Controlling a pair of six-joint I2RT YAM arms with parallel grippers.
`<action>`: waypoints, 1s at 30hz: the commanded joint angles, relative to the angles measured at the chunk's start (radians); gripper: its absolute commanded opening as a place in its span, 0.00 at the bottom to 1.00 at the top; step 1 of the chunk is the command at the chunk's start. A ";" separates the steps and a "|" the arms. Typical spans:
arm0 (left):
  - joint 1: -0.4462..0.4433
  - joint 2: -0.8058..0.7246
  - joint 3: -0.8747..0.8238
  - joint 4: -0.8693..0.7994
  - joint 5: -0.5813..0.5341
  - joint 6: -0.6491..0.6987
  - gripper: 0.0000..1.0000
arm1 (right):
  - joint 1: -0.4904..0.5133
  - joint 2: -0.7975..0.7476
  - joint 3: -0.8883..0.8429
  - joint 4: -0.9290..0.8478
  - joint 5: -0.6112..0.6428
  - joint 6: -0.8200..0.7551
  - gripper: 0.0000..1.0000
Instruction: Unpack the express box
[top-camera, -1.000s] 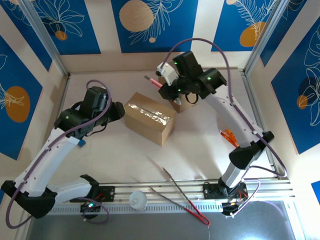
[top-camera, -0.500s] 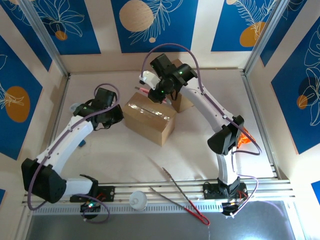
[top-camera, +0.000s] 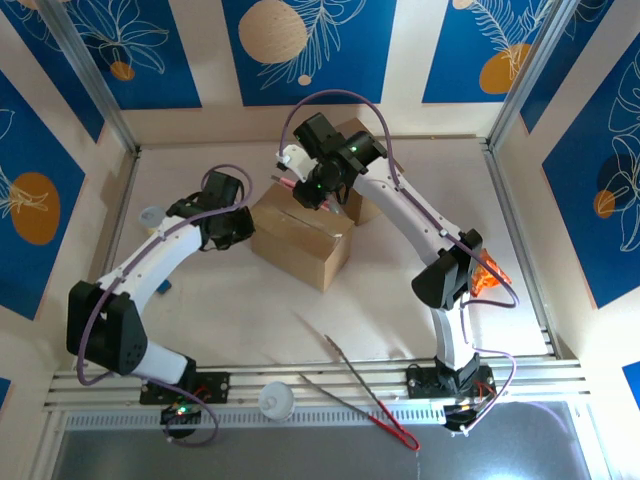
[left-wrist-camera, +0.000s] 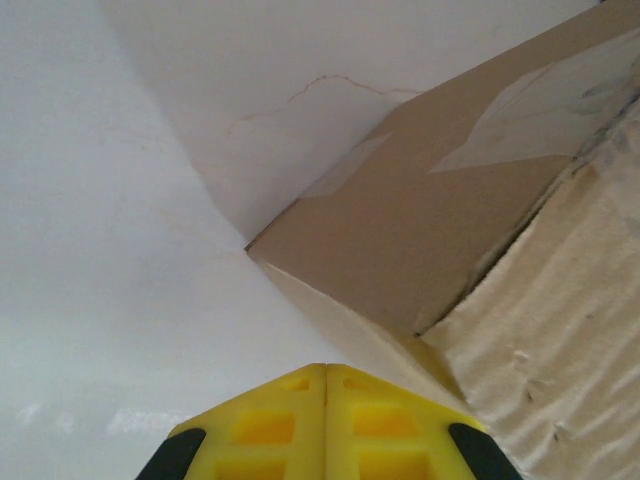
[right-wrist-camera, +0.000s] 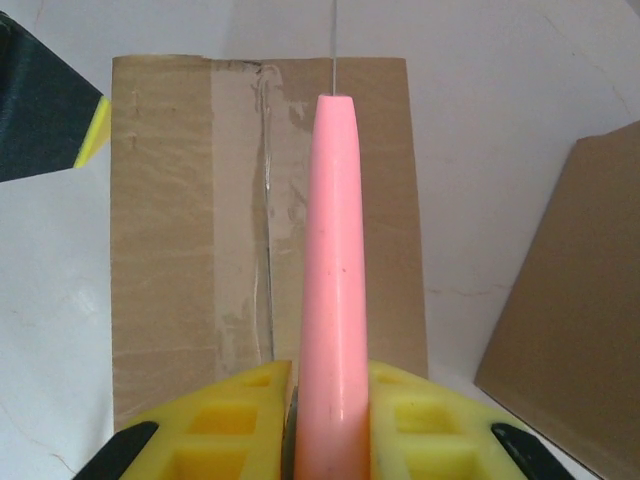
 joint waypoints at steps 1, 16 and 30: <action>0.013 0.015 0.034 0.036 0.022 0.028 0.00 | 0.012 0.012 -0.026 0.002 -0.003 0.035 0.00; 0.015 -0.001 0.047 0.054 0.016 0.053 0.00 | 0.033 0.048 -0.030 0.000 -0.023 0.059 0.00; 0.017 -0.144 -0.008 0.071 0.102 0.012 0.38 | 0.048 0.112 0.032 -0.006 -0.010 0.003 0.00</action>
